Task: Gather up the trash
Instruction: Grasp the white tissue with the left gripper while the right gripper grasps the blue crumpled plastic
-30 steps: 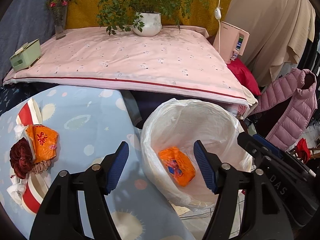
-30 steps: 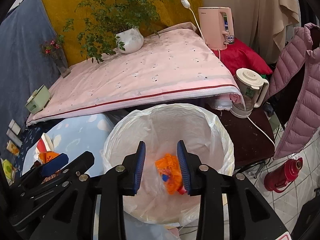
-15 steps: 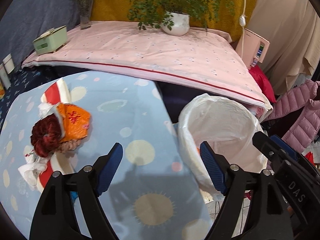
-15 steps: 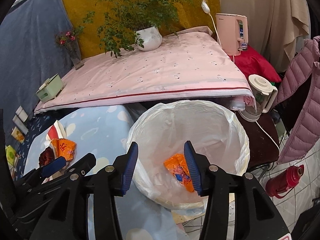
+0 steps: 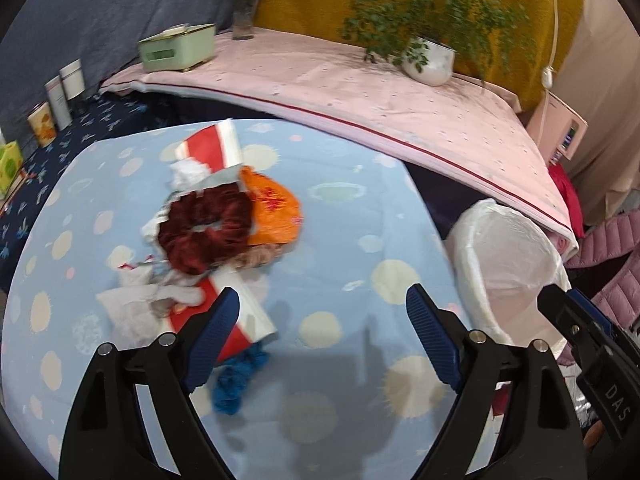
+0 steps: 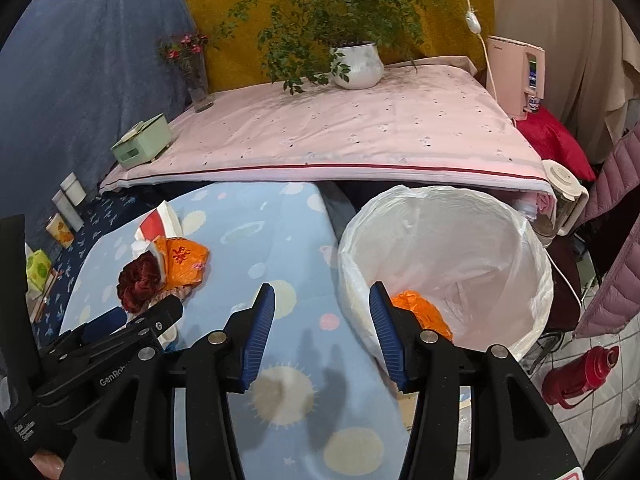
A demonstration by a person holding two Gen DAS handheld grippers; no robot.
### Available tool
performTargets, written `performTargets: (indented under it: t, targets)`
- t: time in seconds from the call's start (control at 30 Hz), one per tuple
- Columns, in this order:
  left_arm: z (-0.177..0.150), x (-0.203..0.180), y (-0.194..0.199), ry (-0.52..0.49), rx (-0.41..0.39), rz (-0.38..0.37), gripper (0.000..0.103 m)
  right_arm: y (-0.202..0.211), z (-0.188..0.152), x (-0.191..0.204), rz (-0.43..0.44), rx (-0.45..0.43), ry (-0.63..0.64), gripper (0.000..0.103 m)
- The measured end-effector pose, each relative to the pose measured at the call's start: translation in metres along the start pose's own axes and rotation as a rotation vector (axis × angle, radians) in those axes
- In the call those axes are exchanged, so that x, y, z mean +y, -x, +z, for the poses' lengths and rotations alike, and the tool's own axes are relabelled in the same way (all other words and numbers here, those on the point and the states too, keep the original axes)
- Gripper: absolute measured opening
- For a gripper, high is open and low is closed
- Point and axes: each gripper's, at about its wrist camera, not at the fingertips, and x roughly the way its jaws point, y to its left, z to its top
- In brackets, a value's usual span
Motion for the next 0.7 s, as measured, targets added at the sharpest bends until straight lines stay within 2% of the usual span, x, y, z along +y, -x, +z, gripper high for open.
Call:
performTargets:
  t: [0.1,0.3,0.47,0.7]
  targets:
    - [-0.004,0.022,0.004,0.019,-0.006,0.039,0.086,-0.002,-0.008,0.020,0.024,0.016,0.028,0.053]
    - [-0.014,0.073,0.004,0.095,0.010,0.098,0.087,-0.012,-0.028,0.059,0.072,0.068,0.093,0.054]
    - [-0.022,0.113,0.004,0.141,0.013,0.156,0.087,-0.020,-0.047,0.089,0.109,0.103,0.133,0.059]
    - [-0.029,0.157,-0.002,0.202,0.035,0.166,0.087,-0.042,-0.071,0.124,0.159,0.182,0.172,0.059]
